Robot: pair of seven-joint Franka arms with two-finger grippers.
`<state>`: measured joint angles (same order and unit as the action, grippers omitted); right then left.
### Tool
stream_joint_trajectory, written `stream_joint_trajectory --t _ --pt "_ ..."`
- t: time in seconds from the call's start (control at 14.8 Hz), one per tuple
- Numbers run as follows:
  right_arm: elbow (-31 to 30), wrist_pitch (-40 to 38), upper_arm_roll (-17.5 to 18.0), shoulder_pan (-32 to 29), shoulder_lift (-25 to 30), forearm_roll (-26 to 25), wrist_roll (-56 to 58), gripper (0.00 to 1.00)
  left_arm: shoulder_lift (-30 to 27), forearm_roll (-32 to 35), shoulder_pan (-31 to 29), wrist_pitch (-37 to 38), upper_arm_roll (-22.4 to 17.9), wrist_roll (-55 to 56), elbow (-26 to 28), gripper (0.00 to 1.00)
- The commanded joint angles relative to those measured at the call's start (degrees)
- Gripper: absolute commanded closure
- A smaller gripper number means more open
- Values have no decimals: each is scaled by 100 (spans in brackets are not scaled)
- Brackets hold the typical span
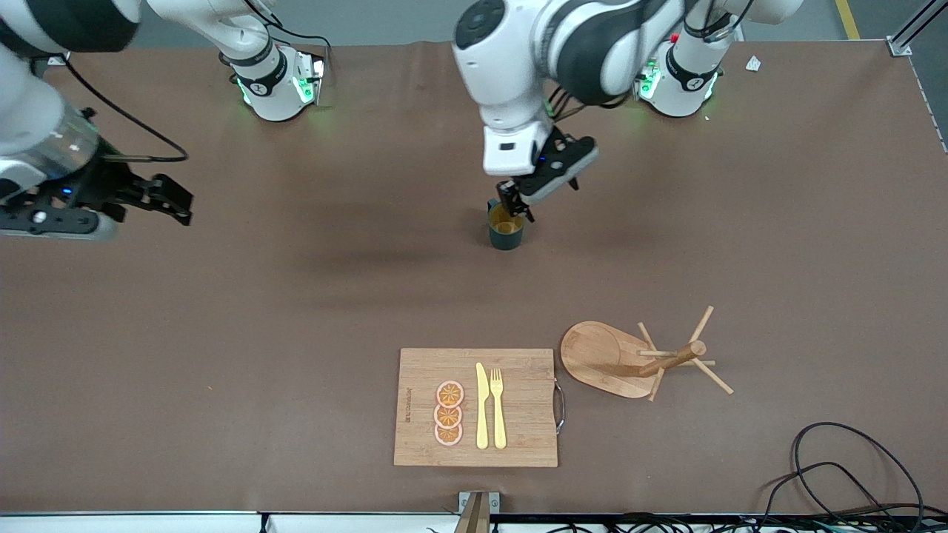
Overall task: Pass cup and hang on rack
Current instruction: 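Grasp the mug handle with the left gripper while the right gripper withdraws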
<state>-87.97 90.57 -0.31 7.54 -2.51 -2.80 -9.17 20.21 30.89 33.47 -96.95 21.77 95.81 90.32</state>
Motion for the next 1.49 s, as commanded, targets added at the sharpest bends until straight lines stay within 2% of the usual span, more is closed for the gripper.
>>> stream_joint_trajectory --t 0.0,0.41,0.81,1.42 --pt "-335 154 128 -349 286 -98 344 0 657 705 571 9 -24 1365 -120 0" --pt "-291 285 128 -1060 269 -54 836 0 1827 1638 1398 18 -33 2968 -155 0" --pt "-238 259 128 -1422 269 -10 1031 0 2311 1875 1943 27 -191 3487 -164 0" --pt "-194 180 128 -1431 269 -19 1066 0 2936 2369 2014 9 -191 4130 -313 0"
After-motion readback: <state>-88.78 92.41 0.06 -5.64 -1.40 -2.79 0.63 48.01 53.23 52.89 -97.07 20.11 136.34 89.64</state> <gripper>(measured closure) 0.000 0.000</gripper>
